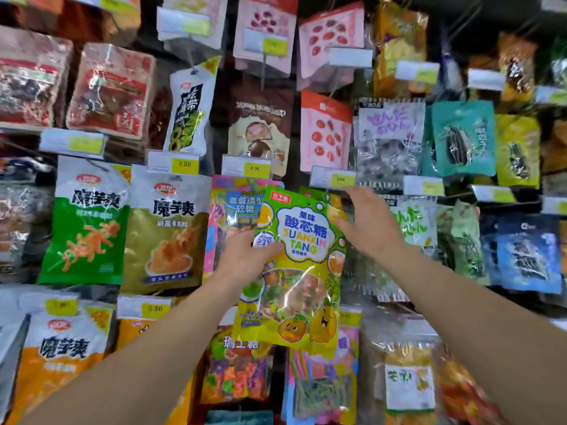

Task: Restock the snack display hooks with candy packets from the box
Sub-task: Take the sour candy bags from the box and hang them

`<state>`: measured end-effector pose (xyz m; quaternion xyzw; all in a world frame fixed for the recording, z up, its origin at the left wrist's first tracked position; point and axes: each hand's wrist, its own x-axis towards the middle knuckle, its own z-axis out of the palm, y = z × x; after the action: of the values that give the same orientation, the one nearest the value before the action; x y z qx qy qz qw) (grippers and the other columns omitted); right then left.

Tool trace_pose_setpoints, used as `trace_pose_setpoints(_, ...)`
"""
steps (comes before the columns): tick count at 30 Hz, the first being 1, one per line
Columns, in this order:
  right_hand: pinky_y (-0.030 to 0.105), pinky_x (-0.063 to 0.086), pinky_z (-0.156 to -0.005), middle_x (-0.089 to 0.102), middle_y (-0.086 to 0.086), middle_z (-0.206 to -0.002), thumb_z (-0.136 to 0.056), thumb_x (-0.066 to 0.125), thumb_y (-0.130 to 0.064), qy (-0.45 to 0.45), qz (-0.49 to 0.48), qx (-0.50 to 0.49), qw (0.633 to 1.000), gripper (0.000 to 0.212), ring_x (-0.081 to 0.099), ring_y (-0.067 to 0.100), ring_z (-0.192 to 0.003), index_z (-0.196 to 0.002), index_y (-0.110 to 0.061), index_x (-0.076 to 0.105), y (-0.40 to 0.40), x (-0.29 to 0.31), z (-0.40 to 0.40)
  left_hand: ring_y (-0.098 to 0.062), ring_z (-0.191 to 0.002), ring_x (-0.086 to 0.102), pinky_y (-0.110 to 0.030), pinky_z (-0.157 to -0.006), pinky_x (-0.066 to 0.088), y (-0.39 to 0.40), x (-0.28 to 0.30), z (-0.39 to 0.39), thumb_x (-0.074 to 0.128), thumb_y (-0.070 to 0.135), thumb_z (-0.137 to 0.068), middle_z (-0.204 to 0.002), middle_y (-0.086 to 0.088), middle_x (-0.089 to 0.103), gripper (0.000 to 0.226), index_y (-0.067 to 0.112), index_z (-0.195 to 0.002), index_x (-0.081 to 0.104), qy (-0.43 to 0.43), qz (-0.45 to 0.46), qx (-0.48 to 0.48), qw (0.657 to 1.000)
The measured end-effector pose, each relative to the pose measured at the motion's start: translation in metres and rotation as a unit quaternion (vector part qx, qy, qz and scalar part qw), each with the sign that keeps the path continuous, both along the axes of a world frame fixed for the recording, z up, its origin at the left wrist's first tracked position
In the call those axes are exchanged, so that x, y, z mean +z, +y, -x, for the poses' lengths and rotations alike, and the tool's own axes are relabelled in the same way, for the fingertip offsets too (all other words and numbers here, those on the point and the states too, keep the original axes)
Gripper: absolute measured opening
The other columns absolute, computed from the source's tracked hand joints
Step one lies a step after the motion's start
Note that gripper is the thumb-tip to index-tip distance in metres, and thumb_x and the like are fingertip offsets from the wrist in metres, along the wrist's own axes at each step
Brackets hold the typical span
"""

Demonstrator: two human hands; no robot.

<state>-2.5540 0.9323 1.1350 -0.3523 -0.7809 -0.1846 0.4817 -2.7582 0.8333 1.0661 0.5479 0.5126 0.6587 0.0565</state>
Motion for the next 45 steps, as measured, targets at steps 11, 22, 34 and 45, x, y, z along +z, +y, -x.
trace_pose_setpoints(11,0.049,0.047,-0.099,0.054,0.008,-0.142,-0.099,0.048,-0.017,-0.036,-0.093,0.034,0.994,0.042,0.052,0.036,-0.123,-0.141,-0.02,0.051,0.074,0.057,-0.001,0.003,-0.045,0.053,-0.009,-0.041,0.037,0.054,0.018,-0.02,0.074,0.016,-0.083,-0.046,0.015,0.058,0.023,0.019,-0.063,0.064,-0.026,0.011,0.027,0.999)
trace_pose_setpoints(22,0.044,0.051,-0.086,0.071,0.011,-0.114,-0.103,0.043,-0.029,0.019,-0.05,0.103,0.993,0.028,0.061,0.036,-0.102,-0.114,-0.021,0.067,0.078,0.08,-0.01,-0.021,-0.087,0.069,-0.026,-0.072,0.05,0.086,0.049,-0.051,0.072,0.023,-0.086,-0.09,-0.002,0.075,0.01,0.016,-0.08,0.069,-0.091,-0.005,0.031,0.995)
trace_pose_setpoints(34,0.044,0.052,-0.085,0.074,0.005,-0.105,-0.101,0.046,-0.028,0.019,-0.034,0.117,0.992,0.027,0.062,0.033,-0.103,-0.11,-0.02,0.07,0.076,0.076,-0.014,-0.02,-0.075,0.051,-0.034,-0.069,0.038,0.084,0.056,-0.059,0.072,0.028,-0.086,-0.077,-0.003,0.053,0.029,0.011,-0.074,0.052,-0.095,0.046,0.041,0.994)
trace_pose_setpoints(45,0.044,0.052,-0.087,0.071,0.009,-0.115,-0.099,0.051,-0.028,0.002,-0.046,0.122,0.991,0.027,0.062,0.034,-0.106,-0.121,-0.023,0.068,0.072,0.075,-0.018,-0.019,-0.082,0.048,-0.029,-0.073,0.039,0.092,0.051,-0.057,0.066,0.029,-0.092,-0.091,-0.002,0.052,0.029,0.013,-0.104,0.045,-0.034,0.049,0.09,0.994)
